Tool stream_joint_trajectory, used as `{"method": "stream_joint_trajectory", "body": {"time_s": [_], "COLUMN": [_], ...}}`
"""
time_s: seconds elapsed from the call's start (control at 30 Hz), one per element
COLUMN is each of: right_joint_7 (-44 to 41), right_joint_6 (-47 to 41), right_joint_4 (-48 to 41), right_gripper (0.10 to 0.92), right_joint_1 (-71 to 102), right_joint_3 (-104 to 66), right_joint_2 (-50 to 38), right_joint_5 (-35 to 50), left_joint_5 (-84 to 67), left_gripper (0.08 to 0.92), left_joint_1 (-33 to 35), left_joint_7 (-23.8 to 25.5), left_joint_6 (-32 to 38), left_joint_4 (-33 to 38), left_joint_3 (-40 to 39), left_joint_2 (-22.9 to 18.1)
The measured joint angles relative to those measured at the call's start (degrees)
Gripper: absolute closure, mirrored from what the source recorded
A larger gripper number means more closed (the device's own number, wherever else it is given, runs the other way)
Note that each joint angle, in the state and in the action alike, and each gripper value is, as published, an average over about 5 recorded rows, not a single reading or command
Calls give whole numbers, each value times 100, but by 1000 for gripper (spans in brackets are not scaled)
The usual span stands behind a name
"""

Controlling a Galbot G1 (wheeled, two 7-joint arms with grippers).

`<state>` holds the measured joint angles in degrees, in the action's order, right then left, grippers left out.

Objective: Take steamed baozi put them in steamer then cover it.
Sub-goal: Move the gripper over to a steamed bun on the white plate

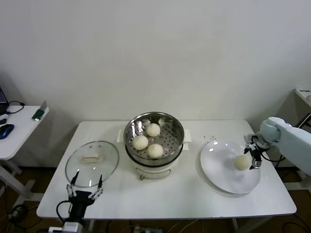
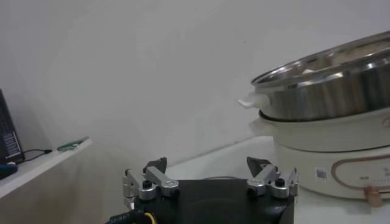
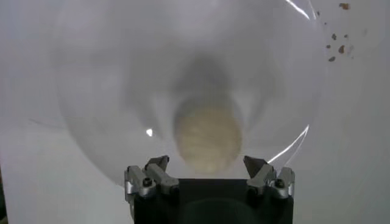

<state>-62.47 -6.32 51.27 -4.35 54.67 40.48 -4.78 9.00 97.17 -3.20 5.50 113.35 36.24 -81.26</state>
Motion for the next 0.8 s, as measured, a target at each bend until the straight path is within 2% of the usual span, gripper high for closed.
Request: {"method": "stream_joint_trajectory", "body": {"time_s": [0.37,0.8], "right_joint_7": [-101,-227], "right_joint_6": [212,323], "right_joint_4": [-569,-768], "right_gripper": [207,331], "right_joint_1": [89,65], "right_joint_3": [-177,-156], "right_joint_2": [469,613], "right_joint_5": [-146,-179], "left_joint_5": [19,25], "left_gripper": [177,177], "left_joint_1": [-19,-5], "left_joint_7": [-3,-7], "left_joint_6": [0,13], "left_joint_4": [-46,-53], "left_joint_3": [19,28], "left_joint_2": [-3,-19]}}
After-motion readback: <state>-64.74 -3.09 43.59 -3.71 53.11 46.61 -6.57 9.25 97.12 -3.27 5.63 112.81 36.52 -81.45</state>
